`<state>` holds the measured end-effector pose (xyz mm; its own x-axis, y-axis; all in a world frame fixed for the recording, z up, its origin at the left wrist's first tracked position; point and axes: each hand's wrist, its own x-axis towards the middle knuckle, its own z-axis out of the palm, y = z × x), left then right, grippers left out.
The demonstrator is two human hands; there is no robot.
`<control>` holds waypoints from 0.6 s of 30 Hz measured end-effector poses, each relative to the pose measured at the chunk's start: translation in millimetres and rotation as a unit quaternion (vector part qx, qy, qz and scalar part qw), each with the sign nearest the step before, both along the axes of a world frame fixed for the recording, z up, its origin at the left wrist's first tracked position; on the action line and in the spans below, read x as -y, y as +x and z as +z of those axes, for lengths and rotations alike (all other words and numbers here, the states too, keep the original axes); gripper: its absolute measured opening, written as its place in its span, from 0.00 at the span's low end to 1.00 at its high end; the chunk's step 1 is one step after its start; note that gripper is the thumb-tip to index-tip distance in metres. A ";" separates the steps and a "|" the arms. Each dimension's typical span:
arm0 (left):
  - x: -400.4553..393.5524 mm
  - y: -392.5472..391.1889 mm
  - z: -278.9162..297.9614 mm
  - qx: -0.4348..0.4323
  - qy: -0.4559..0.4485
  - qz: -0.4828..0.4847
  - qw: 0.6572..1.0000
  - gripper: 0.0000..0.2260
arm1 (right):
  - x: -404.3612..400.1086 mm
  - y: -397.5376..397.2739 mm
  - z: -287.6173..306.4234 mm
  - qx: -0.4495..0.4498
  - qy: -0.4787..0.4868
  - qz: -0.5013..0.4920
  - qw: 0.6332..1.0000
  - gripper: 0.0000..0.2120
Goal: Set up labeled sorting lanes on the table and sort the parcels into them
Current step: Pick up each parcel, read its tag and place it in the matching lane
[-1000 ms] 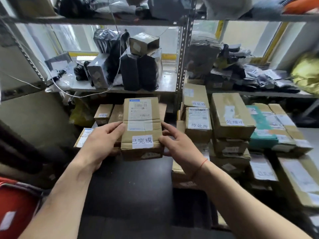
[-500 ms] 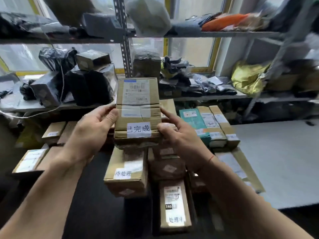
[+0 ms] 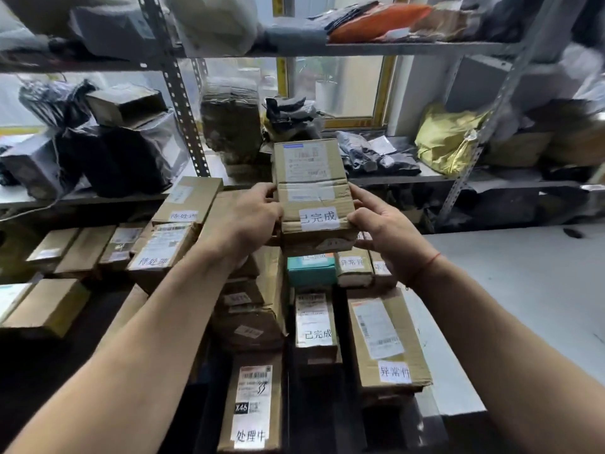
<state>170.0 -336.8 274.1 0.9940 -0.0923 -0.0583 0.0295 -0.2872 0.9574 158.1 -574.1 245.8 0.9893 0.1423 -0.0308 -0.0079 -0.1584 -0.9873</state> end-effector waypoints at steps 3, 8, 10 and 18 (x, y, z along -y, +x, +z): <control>17.9 31.4 -18.0 -0.003 0.049 0.022 0.999 0.12 | 9.3 25.2 -14.9 -0.050 0.007 -0.014 0.999 0.26; 42.4 60.3 -43.8 -0.009 0.197 0.069 0.978 0.09 | 7.9 58.4 -45.6 -0.109 0.025 -0.020 0.994 0.23; 48.1 70.7 -59.9 -0.030 0.201 0.082 0.976 0.09 | 8.7 67.2 -56.7 -0.123 0.017 -0.026 0.992 0.24; 46.9 87.1 -101.9 -0.079 0.140 0.105 0.981 0.13 | -0.6 87.8 -76.3 -0.176 0.006 -0.008 0.984 0.24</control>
<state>257.1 -383.6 172.2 0.9658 0.1560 -0.2073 0.2585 -0.5105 0.8201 246.0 -573.5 169.5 0.9201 0.1294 -0.3697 -0.3513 -0.1444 -0.9250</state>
